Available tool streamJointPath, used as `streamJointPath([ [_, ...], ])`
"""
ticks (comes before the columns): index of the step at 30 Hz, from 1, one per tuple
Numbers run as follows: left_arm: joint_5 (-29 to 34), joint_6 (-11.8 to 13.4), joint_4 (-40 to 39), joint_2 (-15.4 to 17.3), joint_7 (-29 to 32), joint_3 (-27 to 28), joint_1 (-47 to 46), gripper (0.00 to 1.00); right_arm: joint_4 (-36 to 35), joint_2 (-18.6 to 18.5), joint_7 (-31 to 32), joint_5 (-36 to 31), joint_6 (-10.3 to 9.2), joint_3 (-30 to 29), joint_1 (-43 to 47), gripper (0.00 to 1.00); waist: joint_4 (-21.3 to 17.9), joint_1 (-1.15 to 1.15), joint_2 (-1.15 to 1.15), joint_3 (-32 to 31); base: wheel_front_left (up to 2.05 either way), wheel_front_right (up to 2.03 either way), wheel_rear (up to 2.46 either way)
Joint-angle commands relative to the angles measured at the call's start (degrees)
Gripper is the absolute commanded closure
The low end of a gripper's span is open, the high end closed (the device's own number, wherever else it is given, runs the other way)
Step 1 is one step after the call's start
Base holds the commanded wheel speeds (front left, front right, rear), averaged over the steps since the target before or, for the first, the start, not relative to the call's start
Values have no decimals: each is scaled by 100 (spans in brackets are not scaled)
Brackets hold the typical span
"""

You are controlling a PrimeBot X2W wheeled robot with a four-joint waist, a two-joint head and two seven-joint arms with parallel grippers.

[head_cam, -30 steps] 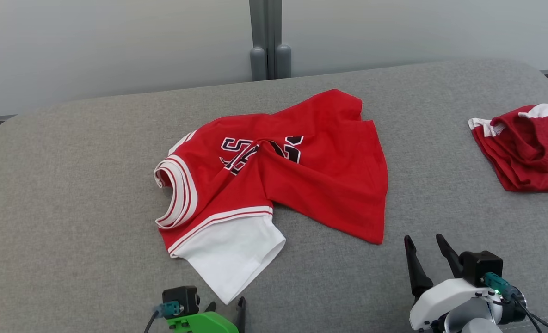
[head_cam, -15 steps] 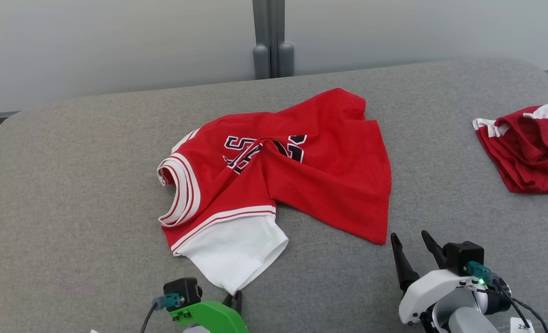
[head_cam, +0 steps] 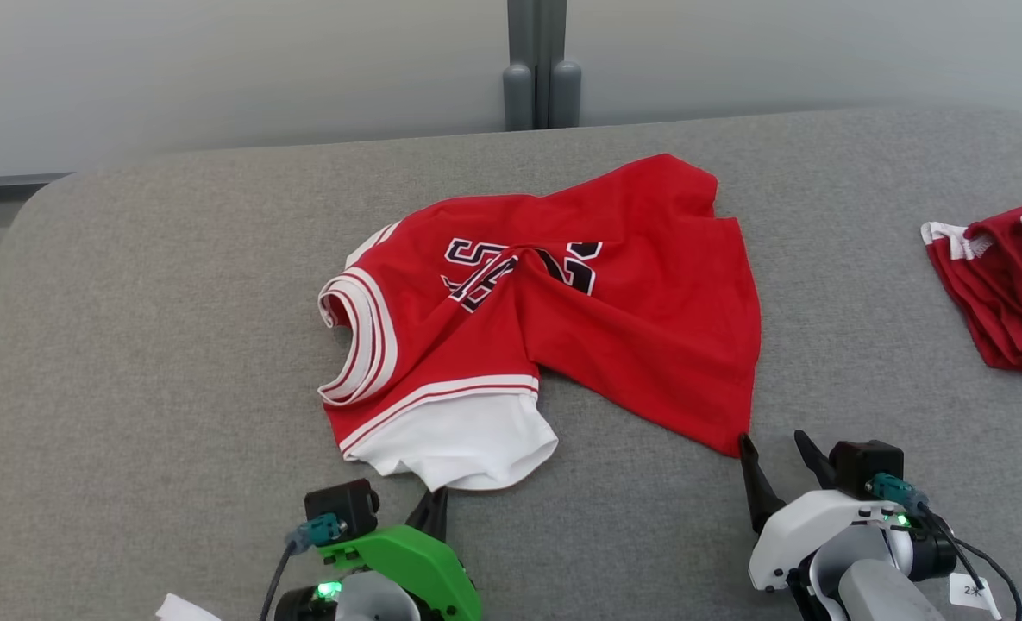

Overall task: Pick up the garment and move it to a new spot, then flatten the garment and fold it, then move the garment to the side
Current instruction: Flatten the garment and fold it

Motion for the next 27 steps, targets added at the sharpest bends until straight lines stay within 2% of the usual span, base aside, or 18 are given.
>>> streamJointPath([
  [1, 25, 41, -124, 109, -66, 26, -40, 100, 81, -20, -27, 54, -7, -22, -117, 0, 90, 0, 0, 47, 0, 0, 0],
  [5, 135, 152, -573, 273, -150, 58, 92, 100, 375, -18, -31, 76, -7, 56, -277, 0, 226, 0, 0, 82, 0, 0, 0],
  [6, 158, 180, -682, 309, -157, 63, 120, 100, 455, -18, -31, 87, -7, 108, -301, 5, 252, 0, 0, 85, 0, 0, 0],
  [7, 193, 219, -816, 362, -155, 59, 142, 100, 554, -18, -31, 131, -7, 173, -341, 53, 285, 0, 0, 87, 0, 0, 0],
  [9, 247, 285, -1048, 440, -157, 58, 171, 100, 681, -19, -26, 228, -6, 287, -413, 79, 333, 0, 0, 96, 0, 0, 0],
  [10, 276, 329, -1167, 483, -169, 65, 194, 100, 692, -17, -26, 266, -6, 314, -457, 100, 346, 0, 0, 98, 0, 0, 0],
  [17, 417, 543, -1717, 676, -254, 156, 203, 100, 56, -21, -29, 442, -6, 58, -462, 100, 314, 0, 0, 44, 0, 0, 0],
  [27, 593, 730, -2688, 1024, -471, 549, -109, 100, -1895, -21, -30, 418, -6, -476, -122, 100, 97, 0, 0, -263, 0, 0, 0],
])
